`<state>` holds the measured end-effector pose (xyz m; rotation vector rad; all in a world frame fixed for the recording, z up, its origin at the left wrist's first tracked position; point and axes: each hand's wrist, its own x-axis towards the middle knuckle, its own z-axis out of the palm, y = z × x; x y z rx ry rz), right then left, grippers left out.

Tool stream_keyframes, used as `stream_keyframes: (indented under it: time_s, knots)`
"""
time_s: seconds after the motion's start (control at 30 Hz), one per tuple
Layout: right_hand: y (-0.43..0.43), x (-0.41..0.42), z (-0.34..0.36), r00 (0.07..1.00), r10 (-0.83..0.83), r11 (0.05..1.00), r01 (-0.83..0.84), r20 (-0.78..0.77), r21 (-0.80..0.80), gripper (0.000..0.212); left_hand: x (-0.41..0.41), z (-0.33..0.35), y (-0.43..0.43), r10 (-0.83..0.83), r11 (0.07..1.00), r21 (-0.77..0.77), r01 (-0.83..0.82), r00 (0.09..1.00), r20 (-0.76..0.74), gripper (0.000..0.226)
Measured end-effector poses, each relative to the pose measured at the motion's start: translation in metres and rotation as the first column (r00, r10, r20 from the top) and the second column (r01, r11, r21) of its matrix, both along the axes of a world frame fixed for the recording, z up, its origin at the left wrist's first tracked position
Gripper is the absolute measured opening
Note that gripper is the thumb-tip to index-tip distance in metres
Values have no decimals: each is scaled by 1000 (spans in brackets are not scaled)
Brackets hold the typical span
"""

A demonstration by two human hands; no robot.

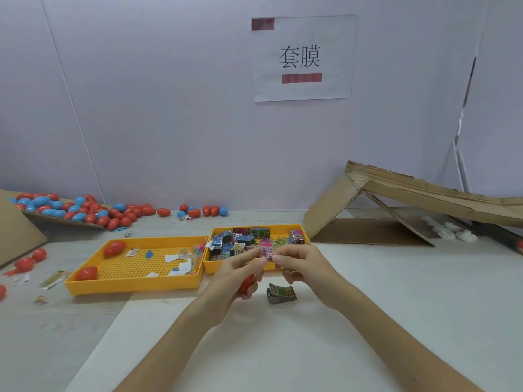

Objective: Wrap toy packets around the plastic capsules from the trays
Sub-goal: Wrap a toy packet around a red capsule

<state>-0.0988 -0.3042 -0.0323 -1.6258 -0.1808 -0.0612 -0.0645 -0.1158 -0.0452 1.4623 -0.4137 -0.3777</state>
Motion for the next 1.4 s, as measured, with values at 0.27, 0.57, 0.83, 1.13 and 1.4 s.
stream_keyframes:
  time_s: [0.27,0.57,0.83,1.13,1.4]
  knots:
    - [3,0,-2,999,25,998,-27,-38,-63,18,1,-2,0,137,988,38,-147,972,193,19]
    - [-4,-2,5,998,11,999,-9,66,-41,19,-7,2,-3,-75,990,131,52,982,175,22]
    - [-4,-4,4,994,105,994,-106,40,8,12,-8,7,0,-77,997,34,74,991,111,21]
    - [-3,-2,3,992,112,968,-121,57,219,11,-5,8,-1,-111,994,-26,110,993,-47,25]
    - [-4,0,1,992,-84,984,68,93,163,23,2,7,3,-105,960,-277,40,969,-222,36]
